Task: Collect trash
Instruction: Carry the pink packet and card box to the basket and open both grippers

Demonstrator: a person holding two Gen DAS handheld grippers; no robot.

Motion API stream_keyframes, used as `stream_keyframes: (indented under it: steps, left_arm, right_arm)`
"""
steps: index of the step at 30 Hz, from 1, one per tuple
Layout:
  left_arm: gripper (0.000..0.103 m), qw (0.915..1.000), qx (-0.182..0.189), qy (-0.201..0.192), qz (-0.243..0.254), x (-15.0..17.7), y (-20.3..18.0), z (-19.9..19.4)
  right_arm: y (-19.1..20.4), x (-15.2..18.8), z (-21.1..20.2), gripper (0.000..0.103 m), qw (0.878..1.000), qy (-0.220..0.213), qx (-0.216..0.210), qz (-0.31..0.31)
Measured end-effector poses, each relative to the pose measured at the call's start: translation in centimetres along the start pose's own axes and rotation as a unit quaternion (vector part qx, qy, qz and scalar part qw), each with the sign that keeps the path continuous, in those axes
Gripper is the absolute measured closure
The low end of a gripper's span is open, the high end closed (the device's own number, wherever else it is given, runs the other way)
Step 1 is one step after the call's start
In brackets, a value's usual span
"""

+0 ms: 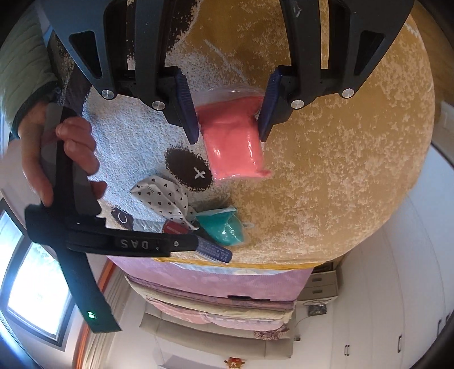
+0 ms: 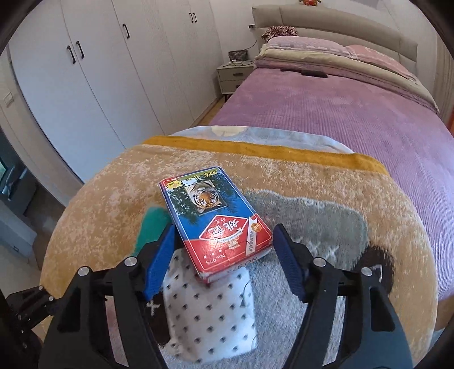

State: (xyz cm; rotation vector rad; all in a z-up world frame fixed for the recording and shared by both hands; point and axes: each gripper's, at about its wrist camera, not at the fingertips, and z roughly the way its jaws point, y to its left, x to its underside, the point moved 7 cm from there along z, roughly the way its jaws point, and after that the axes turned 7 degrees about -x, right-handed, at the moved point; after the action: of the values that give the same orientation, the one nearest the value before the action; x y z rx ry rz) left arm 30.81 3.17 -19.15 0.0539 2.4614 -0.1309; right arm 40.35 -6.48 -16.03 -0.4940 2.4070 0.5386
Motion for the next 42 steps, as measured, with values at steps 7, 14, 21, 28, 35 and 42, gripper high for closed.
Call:
stream_keyframes:
  steps: [7, 14, 21, 28, 35, 42]
  left_arm:
    - [0.062, 0.9997, 0.013, -0.018, 0.007, 0.1, -1.3, -1.8]
    - [0.062, 0.9975, 0.045, -0.045, 0.032, -1.3, -4.7, -3.2]
    - [0.062, 0.9904, 0.109, -0.059, 0.061, -2.2, -11.2, -3.8]
    - [0.062, 0.9778, 0.160, -0.067, 0.119, -2.6, -19.2, -4.1]
    - [0.062, 0.9611, 0.209, -0.067, 0.168, -2.5, -27.1, -4.0]
    - [0.062, 0.9497, 0.233, -0.054, 0.203, -1.5, -33.5, -2.5]
  right_arm:
    - [0.6, 1.7, -5.4, 0.040, 0.999, -0.042, 0.007, 0.007]
    - [-1.5, 4.7, -11.3, 0.041, 0.995, -0.080, 0.052, 0.027]
    - [-6.1, 9.4, -18.2, 0.041, 0.981, -0.121, 0.123, 0.091]
    - [-11.3, 13.3, -25.8, 0.042, 0.958, -0.158, 0.190, 0.148]
    - [-16.3, 17.0, -31.5, 0.042, 0.932, -0.180, 0.240, 0.201]
    - [-21.0, 20.9, -34.5, 0.042, 0.911, -0.177, 0.269, 0.259]
